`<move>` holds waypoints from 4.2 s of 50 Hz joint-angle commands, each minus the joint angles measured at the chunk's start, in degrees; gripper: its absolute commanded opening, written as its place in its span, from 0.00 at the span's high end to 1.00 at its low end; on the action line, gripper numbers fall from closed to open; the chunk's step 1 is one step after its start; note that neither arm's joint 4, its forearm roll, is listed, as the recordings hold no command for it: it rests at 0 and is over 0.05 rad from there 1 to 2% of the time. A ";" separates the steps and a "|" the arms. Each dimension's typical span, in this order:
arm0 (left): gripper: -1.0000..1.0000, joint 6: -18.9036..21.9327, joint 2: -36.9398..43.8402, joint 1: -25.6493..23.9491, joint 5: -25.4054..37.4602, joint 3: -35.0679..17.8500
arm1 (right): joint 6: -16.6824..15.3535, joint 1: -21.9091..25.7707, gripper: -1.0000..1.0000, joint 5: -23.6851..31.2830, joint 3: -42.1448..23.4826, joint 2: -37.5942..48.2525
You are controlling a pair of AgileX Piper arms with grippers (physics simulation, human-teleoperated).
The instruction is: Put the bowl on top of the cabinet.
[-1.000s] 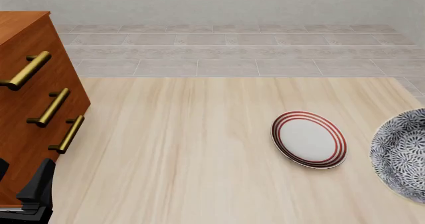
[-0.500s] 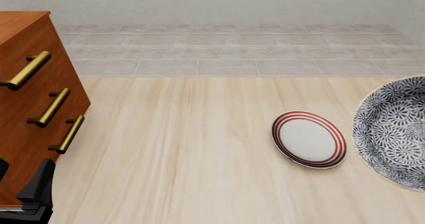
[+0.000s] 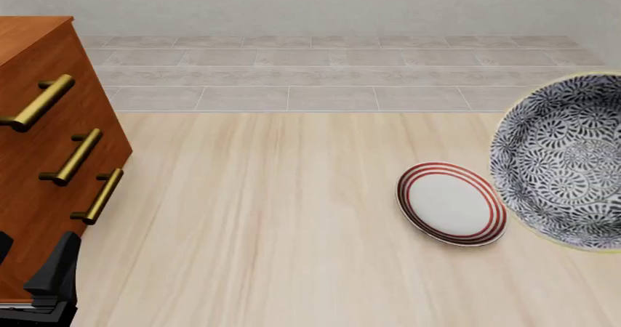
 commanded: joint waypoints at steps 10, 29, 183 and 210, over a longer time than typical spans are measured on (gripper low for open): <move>0.00 0.02 -0.15 0.08 0.21 -0.04 | 0.38 7.21 1.00 -9.29 -0.41 6.95; 0.00 0.05 0.06 0.01 0.09 -0.16 | 0.57 13.96 1.00 -19.52 -2.92 18.52; 0.00 -23.07 52.17 -41.86 5.96 -44.12 | 4.68 33.35 1.00 -34.32 -6.64 36.40; 0.00 -22.62 57.39 -40.30 3.57 -49.21 | 5.09 34.54 1.00 -34.41 -5.38 35.14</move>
